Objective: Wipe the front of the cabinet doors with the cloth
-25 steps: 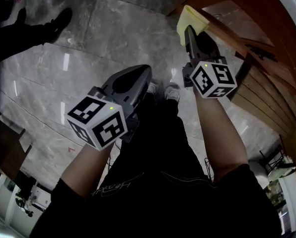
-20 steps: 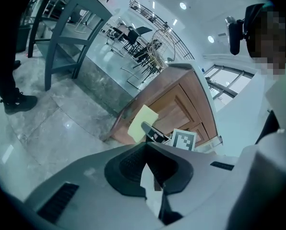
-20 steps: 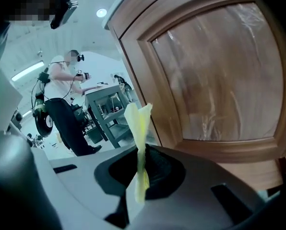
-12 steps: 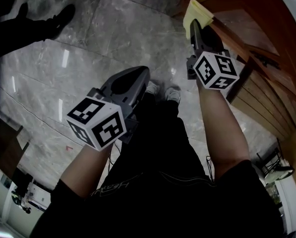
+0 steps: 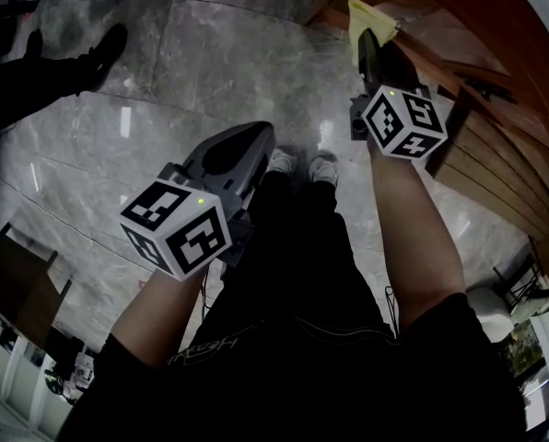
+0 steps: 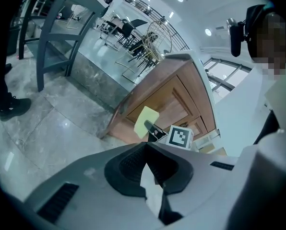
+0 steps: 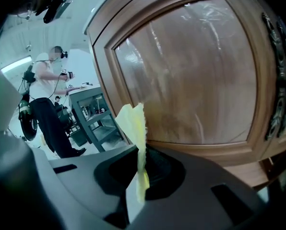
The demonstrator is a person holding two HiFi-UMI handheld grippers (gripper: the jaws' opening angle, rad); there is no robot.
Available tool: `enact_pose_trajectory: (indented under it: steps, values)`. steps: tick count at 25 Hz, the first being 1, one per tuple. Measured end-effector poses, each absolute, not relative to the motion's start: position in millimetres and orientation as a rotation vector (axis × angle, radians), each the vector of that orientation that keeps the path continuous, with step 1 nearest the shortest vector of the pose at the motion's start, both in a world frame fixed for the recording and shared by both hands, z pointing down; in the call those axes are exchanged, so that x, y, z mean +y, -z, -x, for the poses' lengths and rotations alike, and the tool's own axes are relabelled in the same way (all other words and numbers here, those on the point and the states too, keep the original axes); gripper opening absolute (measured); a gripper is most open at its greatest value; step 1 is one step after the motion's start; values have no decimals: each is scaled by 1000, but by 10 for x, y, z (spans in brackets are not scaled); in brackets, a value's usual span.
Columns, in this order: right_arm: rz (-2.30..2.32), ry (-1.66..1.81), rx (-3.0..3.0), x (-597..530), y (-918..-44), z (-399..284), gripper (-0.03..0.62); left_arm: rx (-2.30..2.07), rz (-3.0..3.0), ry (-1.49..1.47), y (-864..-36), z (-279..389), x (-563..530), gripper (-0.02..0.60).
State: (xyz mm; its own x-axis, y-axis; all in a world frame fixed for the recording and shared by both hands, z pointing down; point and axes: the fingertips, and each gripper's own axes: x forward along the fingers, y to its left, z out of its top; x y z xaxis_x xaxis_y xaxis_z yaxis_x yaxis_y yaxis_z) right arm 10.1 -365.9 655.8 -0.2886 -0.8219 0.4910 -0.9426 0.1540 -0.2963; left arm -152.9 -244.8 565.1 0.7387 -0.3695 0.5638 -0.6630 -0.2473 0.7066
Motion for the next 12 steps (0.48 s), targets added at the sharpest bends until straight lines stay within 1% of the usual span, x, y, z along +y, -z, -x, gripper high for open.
enact_pose_trajectory:
  steps: [12]
  values:
    - [-1880, -858, -2135, -3424, -6542, -749, 41, -662, -1928, -423, -5654, 950, -2402, 6]
